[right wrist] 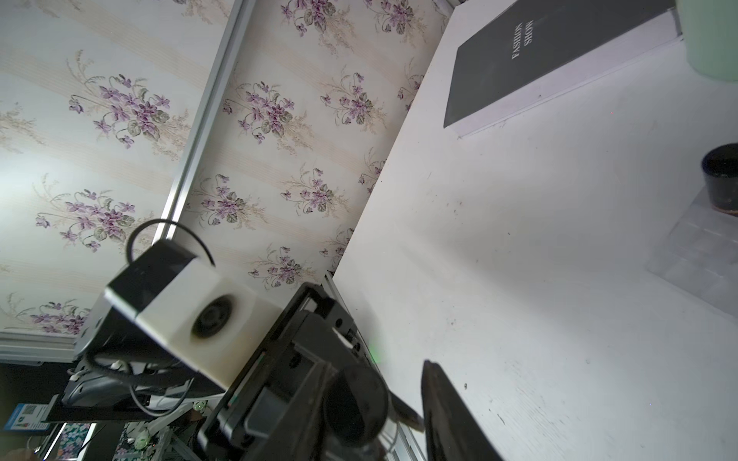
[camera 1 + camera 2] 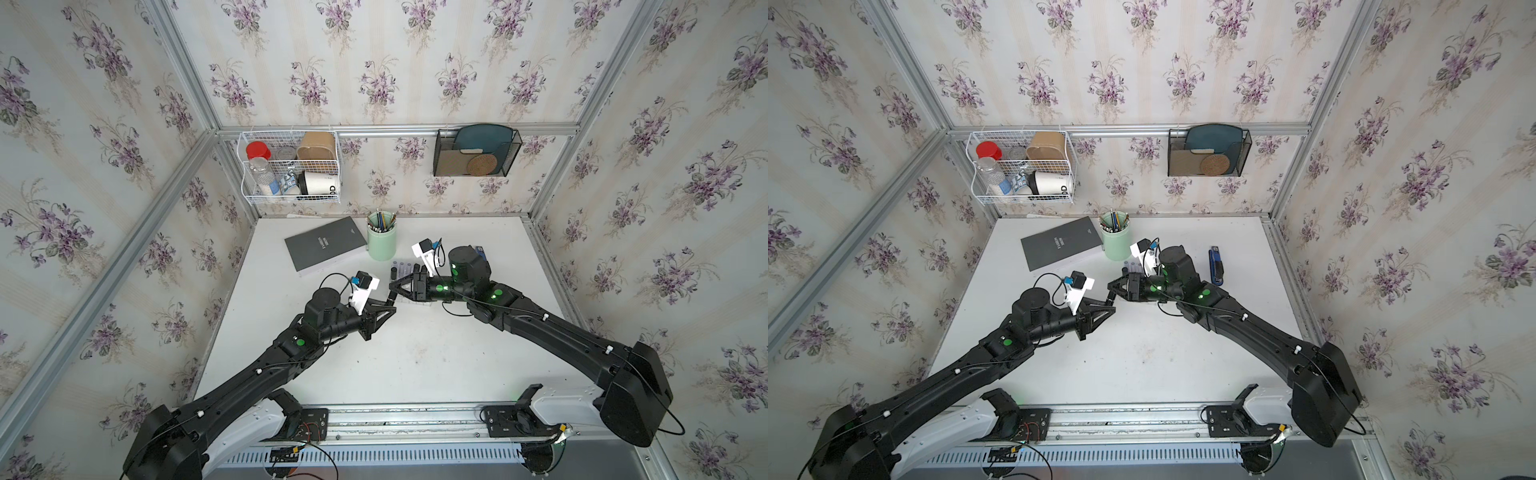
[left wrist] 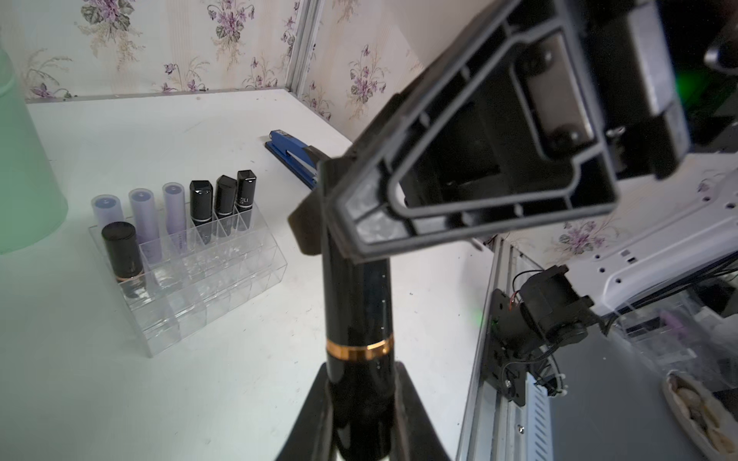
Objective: Arrange the lipsticks in the organizer
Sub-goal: Pick up the lipstick at the center of the board.
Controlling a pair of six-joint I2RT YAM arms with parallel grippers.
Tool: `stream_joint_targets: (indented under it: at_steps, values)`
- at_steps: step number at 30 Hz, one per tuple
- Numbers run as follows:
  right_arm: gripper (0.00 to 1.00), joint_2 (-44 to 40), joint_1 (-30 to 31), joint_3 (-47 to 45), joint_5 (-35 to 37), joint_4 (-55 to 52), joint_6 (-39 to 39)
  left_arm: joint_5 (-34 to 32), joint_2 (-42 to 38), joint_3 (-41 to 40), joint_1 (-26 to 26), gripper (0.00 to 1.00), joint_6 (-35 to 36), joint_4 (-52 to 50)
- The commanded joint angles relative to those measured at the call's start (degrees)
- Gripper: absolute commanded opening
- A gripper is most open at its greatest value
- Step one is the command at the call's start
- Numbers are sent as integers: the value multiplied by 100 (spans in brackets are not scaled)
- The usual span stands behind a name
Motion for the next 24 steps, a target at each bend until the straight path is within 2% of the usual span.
stream_joint_targets:
  at_steps: [1,5,10,13,15,19,24]
  values:
    - [44,-1,-38,70,-567,101,-68,1482,288,-229,460,0,-1530,1712]
    - [51,-22,-56,21,-1024,443,73,2438,1000,-351,833,0,-2794,3296]
    - [52,57,-78,114,-1019,311,-14,3033,1730,-313,850,0,-3733,4870]
    - [49,133,-154,290,-603,-244,-338,3101,1922,-333,849,0,-3903,5196]
    - [47,124,-298,329,-569,-425,-407,3099,1924,-372,856,0,-3884,5231]
    - [46,61,-616,324,-888,-540,-481,3157,1903,-383,856,0,-3904,5319]
    - [47,162,-647,418,-1217,-649,-604,3225,1961,-326,856,0,-3992,5455]
